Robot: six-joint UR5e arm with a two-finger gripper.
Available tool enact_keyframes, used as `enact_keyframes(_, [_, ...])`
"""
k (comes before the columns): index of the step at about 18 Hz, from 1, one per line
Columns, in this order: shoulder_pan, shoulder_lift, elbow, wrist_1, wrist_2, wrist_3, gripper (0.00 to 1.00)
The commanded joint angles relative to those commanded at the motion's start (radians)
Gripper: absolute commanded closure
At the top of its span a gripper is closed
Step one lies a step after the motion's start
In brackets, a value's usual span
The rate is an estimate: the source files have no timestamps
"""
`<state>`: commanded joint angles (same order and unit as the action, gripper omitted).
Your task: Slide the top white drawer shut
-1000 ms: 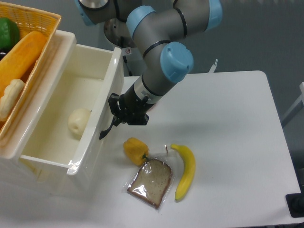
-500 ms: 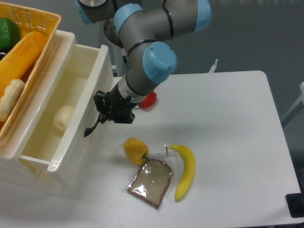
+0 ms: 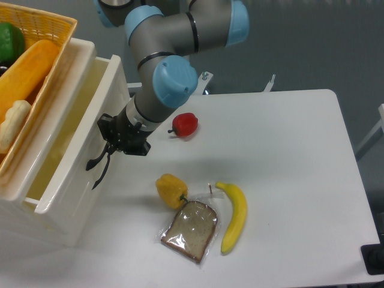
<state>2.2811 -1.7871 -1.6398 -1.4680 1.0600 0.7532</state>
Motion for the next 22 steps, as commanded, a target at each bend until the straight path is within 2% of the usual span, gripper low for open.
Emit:
enact_keyframes(12, [-0.043,-0.008,0.003,0.003,0.000,-0.022,0.96])
enact_keyframes(15, [-0.032,-0.009,0.003,0.047,0.003,-0.020,0.81])
enact_keyframes(16, [-0.020,-0.009,0.003,0.061,0.006,-0.015,0.64])
enact_keyframes(17, [0.003,-0.009,0.003,0.074,0.006,-0.015,0.56])
enact_keyframes(20, [0.046,-0.009,0.015,0.107,0.008,-0.017,0.48])
enact_keyframes(22, [0.090,-0.012,0.035,0.110,0.015,-0.014,0.47])
